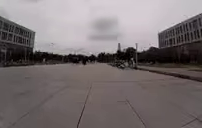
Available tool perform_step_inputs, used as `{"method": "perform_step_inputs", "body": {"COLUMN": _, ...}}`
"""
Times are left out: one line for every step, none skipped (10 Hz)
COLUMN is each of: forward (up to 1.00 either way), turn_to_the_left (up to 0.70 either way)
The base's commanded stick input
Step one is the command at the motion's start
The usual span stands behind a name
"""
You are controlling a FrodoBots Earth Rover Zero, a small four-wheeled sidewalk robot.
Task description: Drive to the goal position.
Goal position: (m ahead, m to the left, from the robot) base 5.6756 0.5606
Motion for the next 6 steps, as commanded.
{"method": "perform_step_inputs", "body": {"forward": 0.7, "turn_to_the_left": 0.01}}
{"method": "perform_step_inputs", "body": {"forward": 0.7, "turn_to_the_left": 0.01}}
{"method": "perform_step_inputs", "body": {"forward": 0.7, "turn_to_the_left": 0.01}}
{"method": "perform_step_inputs", "body": {"forward": 0.7, "turn_to_the_left": 0.01}}
{"method": "perform_step_inputs", "body": {"forward": 0.7, "turn_to_the_left": 0.01}}
{"method": "perform_step_inputs", "body": {"forward": 0.7, "turn_to_the_left": 0.01}}
